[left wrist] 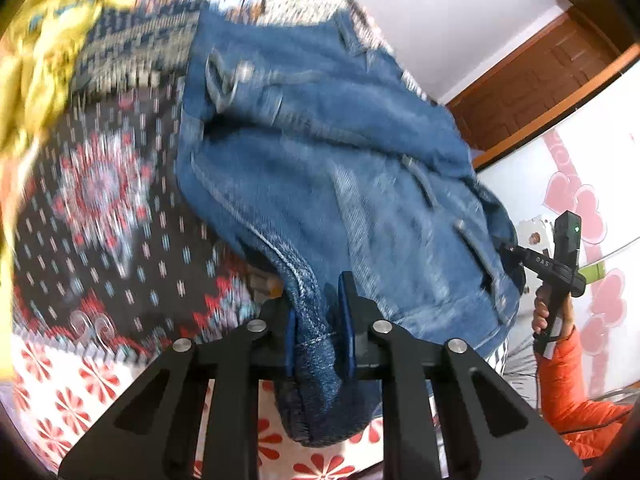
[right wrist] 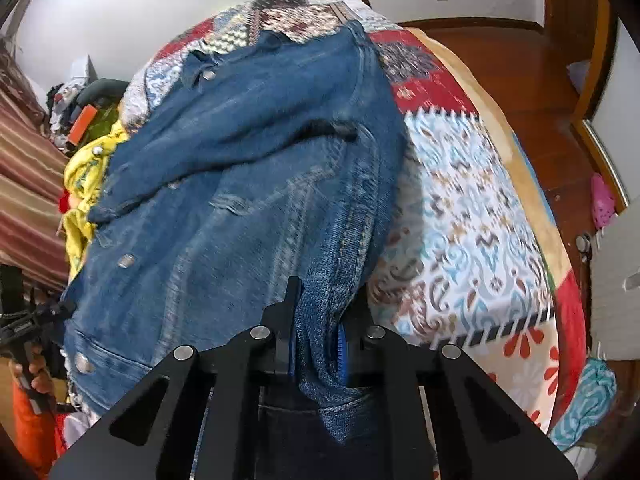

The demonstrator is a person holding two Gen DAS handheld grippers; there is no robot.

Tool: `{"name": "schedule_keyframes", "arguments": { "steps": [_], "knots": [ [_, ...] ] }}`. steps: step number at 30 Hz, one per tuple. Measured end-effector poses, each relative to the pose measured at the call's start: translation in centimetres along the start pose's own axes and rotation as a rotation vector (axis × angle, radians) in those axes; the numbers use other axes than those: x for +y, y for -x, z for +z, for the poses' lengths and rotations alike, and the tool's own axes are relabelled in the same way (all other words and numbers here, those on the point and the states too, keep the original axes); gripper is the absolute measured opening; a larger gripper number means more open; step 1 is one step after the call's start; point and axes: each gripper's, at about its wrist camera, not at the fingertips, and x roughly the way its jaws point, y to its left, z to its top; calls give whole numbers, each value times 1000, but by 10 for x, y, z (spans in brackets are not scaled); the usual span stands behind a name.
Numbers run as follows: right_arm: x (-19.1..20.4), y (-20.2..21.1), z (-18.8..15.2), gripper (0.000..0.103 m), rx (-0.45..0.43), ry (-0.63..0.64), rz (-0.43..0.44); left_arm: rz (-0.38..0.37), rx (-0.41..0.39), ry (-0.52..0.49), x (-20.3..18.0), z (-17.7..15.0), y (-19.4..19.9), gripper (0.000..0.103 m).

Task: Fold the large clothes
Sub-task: 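Grasp the jacket's hem with both grippers and lift it toward the collar, then lay the held hem over the collar with both grippers, then release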

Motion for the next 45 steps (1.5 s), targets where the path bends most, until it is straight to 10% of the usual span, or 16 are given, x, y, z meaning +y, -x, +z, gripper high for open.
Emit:
{"name": "schedule_keyframes", "arguments": {
  "steps": [15,27,35,36,38,40,45],
  "knots": [
    [47,55,148,9,-304,76,84,54,-328,9,9,170,49,15],
    [4,-89,207,10,-92,-55,-36,226,-87,91,86,203,-97,18],
    [0,-63,196,35,-58,1,-88,354,-46,-121,46,190,-81,21],
    [5,-55,194,36,-80,24,-121,373,-52,-149,37,187,-74,23],
    [15,-35,192,41,-130,82,-178,420,-80,-175,24,184,-61,65],
    [26,-11,184,46,-185,141,-213,453,-155,-189,10,178,-41,84],
    [49,25,159,58,-272,244,-214,410,-215,-239,-26,160,-14,90]
  ]
}}
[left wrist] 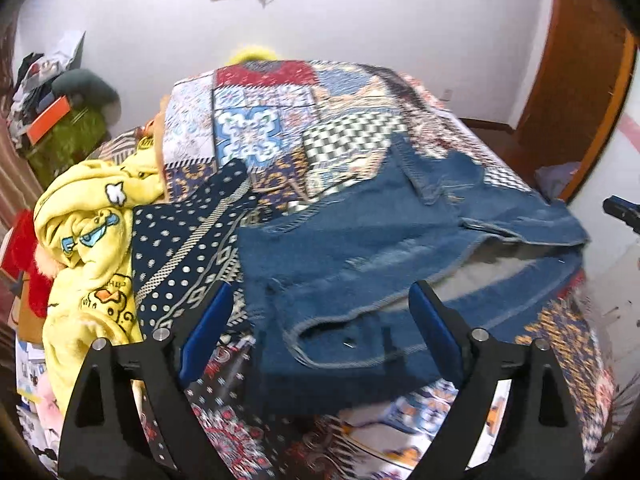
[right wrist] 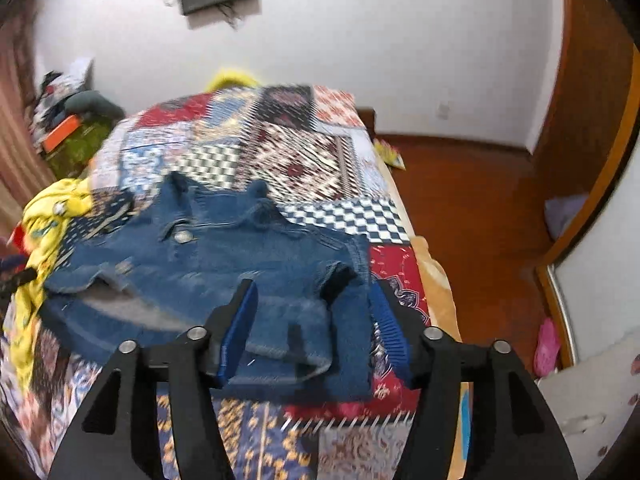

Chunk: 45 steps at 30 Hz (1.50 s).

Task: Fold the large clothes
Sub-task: 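Lay the held hem over the collar with both grippers, then release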

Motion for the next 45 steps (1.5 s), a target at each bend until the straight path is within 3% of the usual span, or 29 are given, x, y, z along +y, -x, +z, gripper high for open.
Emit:
{"name": "schedule_keyframes", "arguments": {
  "steps": [3,7,12,15,17,20,25,31,33,35,37,41,45],
  "knots": [
    [16,13,-14,62,-9,40,42,-32,12,-32,-19,-11,7,93],
    [36,6,-36,64,28,69,92,-70,80,-70,-44,-33,-11,93],
    [55,-30,-64,64,122,65,145,-75,174,-85,-66,-59,-45,93],
    [60,-54,-72,64,177,57,156,-46,186,-97,-69,-63,-63,93],
    [62,-70,-70,64,197,63,141,-22,174,-130,-71,-59,-71,93],
    [64,-82,-62,66,197,79,129,-49,173,-145,-68,-49,-82,96],
    [72,-96,-35,67,184,136,114,-119,197,-84,-45,-18,-102,97],
    [81,-139,8,66,198,171,66,16,222,-17,4,31,-157,96],
    [77,-147,25,66,153,140,30,85,199,18,22,48,-166,96],
    [70,-142,45,65,55,97,-48,140,144,63,39,62,-160,96],
    [61,-131,58,65,-26,43,-101,148,94,125,52,72,-147,96],
    [41,-106,69,65,-75,-89,27,137,15,143,59,78,-114,96],
    [51,-90,58,65,-62,-54,83,99,-18,94,43,71,-85,96]
  ]
}}
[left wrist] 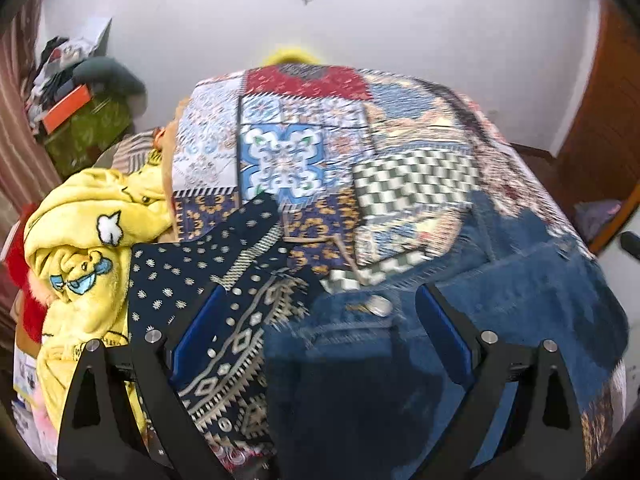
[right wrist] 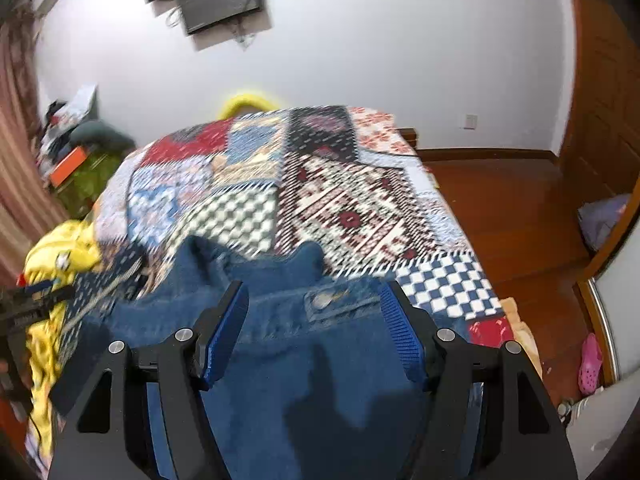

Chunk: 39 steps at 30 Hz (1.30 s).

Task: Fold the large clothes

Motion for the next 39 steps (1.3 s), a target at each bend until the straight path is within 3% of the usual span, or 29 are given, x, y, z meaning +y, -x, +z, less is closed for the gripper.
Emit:
{"name": "schedule_keyframes", "arguments": {
  "steps": [6,11,14,17,19,23,30,33,35,39],
  "knots": [
    [50,-3,-44,66,88,148,89,-108,27,-70,-39,-35,18,96],
    [82,-30,-79,66,184,286,93,-181,130,-81,-67,-76,0,96],
    [75,-42,-96,68,223,310,50,-158,185,-87,-71,-99,-16,96],
    [57,-36,-97,84,228,266,52,-151,120,-131,-71,-110,-8,96],
    [44,-29,-95,84,233,256,42,-128,113,-142,-69,-112,-4,98],
    [16,-18,-99,84,240,272,-93,-128,127,-74,-46,-121,2,100],
    [-42,22,-106,85,186,112,-169,-14,132,24,-4,-139,16,101],
    [-62,33,-109,85,191,49,-203,-72,155,146,21,-151,20,101],
    [-78,41,-114,85,199,-28,-195,-70,164,205,33,-155,23,101],
    [-93,55,-120,85,208,-52,-303,-53,170,301,52,-163,35,101]
  ]
}}
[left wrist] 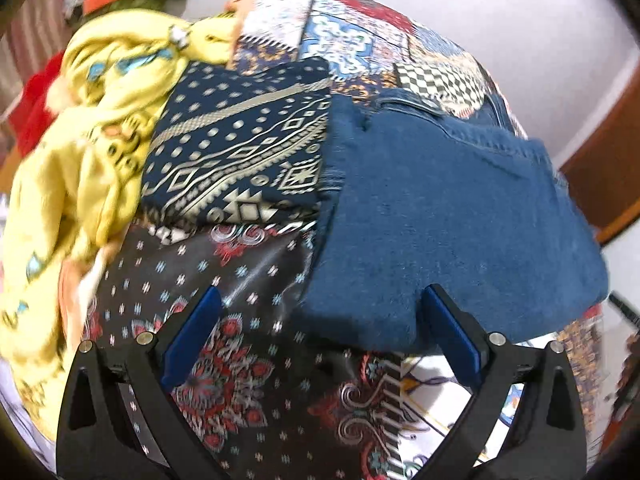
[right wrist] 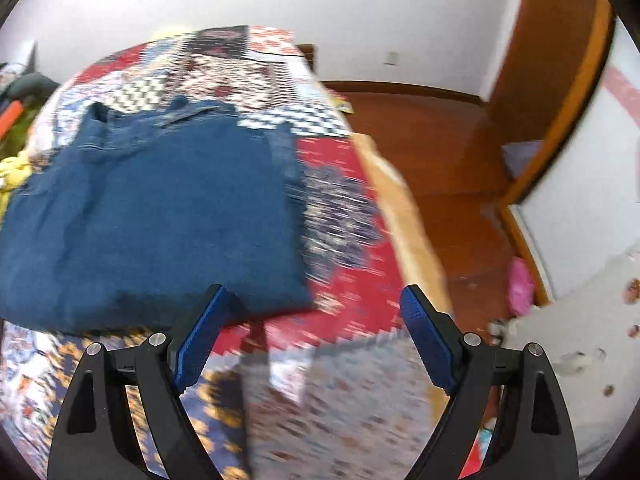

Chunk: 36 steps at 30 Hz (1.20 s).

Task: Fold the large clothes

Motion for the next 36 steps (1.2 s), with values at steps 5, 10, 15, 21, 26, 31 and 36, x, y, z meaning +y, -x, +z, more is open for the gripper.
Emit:
{"name": "schedule_keyframes", "arguments": {
  "steps": [5,10,15,21,26,31,36],
  "knots": [
    [-10,23,-7,85,-31,-14,-11,47,-27,126,23,-2,18,101],
    [-4,41,-10,85,-79,-2,19,-208,27,284,29,-12,20,101],
    [20,48,-6,85,-111,27,74,-399,121,347,5,-22,-10,99],
    [51,51,-10,85,-119,88,121,-482,131,419,-8,-16,-50,76],
    [69,45,-12,85,-103,120,143,-483,88,526,0,3,-73,59],
    [78,45,-12,85,-88,119,158,-398,42,508,-10,17,-59,37],
    [89,55,-8,85,-89,123,187,-382,-101,369,-33,40,-4,27]
  ]
}}
